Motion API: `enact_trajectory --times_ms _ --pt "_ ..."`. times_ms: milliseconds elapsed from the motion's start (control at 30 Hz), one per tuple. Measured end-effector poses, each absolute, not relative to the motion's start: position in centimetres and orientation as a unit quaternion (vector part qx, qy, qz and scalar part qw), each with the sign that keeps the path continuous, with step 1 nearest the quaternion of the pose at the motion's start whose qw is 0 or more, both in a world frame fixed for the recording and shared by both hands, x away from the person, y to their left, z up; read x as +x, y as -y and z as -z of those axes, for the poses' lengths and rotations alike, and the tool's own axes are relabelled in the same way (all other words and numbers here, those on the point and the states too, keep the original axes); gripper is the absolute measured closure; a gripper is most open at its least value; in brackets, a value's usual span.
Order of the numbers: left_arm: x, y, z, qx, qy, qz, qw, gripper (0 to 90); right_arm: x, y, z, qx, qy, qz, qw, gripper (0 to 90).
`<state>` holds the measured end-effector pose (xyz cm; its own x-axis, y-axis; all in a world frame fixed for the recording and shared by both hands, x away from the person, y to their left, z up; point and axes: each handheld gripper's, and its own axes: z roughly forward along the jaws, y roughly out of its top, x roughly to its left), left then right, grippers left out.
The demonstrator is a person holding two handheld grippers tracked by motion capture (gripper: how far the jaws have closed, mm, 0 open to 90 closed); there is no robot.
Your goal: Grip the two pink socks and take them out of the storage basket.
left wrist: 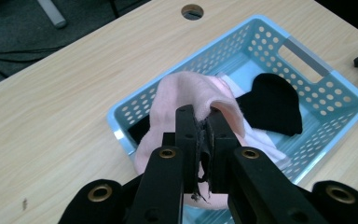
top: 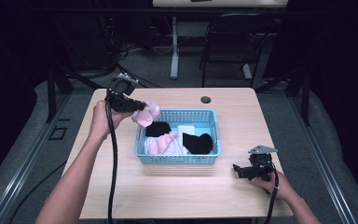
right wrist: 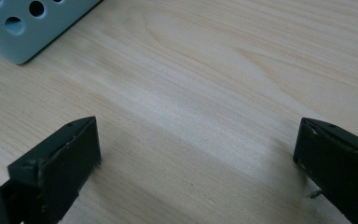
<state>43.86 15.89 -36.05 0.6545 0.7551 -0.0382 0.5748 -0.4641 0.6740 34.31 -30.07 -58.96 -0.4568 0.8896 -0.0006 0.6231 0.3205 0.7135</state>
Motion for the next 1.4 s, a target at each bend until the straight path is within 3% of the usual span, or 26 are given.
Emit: enact_trajectory --times_ms 467,1400 --pt "42.6 -21.3 35.3 0.828 -0.428 -0.146 0.332 86.1 34.3 30.1 59.0 0.48 -0.787 -0.332 0.2 0.0" --pt "42.8 -28.0 39.7 0.816 -0.499 -0.11 0.269 86.2 34.3 30.1 58.9 0.481 -0.787 -0.329 0.201 0.0"
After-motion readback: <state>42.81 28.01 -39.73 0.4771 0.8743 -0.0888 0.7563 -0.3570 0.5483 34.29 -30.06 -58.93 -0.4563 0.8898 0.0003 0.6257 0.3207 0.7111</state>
